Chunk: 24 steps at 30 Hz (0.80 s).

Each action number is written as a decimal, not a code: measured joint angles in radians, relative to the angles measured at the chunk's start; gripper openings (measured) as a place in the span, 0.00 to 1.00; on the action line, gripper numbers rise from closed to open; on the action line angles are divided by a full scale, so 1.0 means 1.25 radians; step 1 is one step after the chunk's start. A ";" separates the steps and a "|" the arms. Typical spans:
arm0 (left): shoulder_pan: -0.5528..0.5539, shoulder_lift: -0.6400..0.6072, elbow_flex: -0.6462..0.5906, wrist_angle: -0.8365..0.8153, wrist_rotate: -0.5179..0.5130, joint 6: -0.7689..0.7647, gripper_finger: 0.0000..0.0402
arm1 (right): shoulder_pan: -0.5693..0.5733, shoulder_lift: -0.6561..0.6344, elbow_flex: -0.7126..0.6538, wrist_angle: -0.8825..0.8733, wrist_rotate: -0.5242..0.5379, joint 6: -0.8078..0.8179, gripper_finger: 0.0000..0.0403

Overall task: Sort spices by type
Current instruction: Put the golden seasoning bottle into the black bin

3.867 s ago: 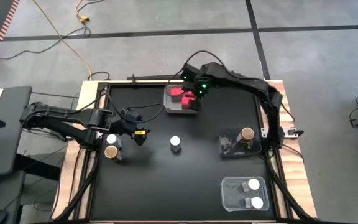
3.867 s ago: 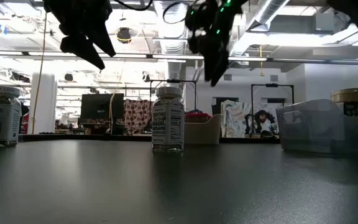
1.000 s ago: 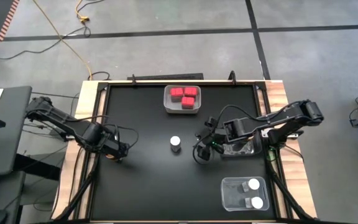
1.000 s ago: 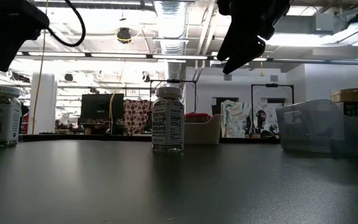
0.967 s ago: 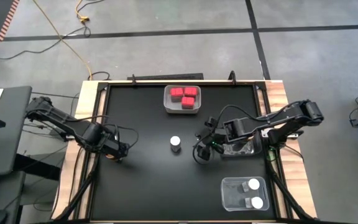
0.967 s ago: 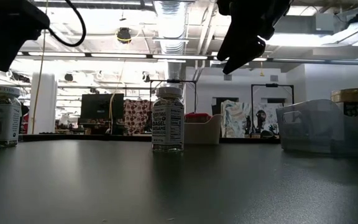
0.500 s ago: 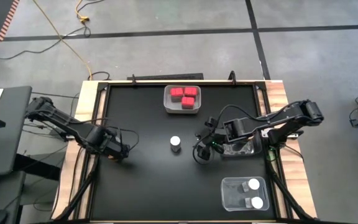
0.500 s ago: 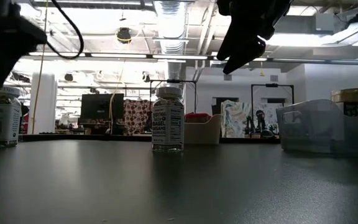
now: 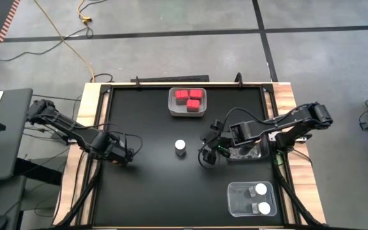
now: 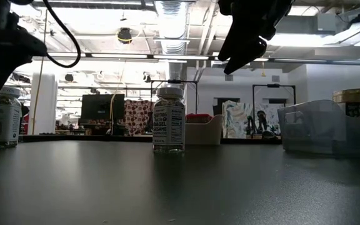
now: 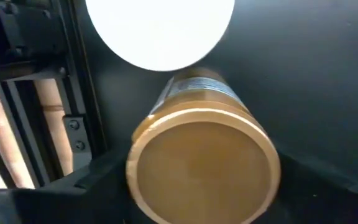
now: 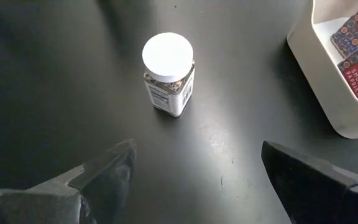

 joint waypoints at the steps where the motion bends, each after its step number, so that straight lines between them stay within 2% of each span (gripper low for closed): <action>1: 0.000 0.000 0.000 0.007 0.000 -0.001 0.74 | 0.000 0.000 0.000 0.000 0.000 0.000 0.93; 4: 0.000 0.000 0.000 0.046 -0.007 -0.018 0.66 | 0.000 0.000 0.000 -0.001 0.000 0.002 0.93; 11: 0.000 0.006 0.000 0.203 -0.069 -0.061 0.66 | 0.000 0.000 0.000 -0.003 0.000 0.003 0.93; 15: 0.013 0.049 0.024 0.203 -0.077 -0.048 0.66 | 0.000 0.000 0.000 -0.003 0.000 0.003 0.93; 20: 0.065 0.142 0.089 0.183 -0.041 0.054 0.68 | 0.000 0.000 0.000 -0.003 0.000 0.003 0.93; 24: 0.141 0.220 0.168 0.160 -0.046 0.177 0.68 | 0.000 0.000 0.000 -0.002 0.000 0.003 0.93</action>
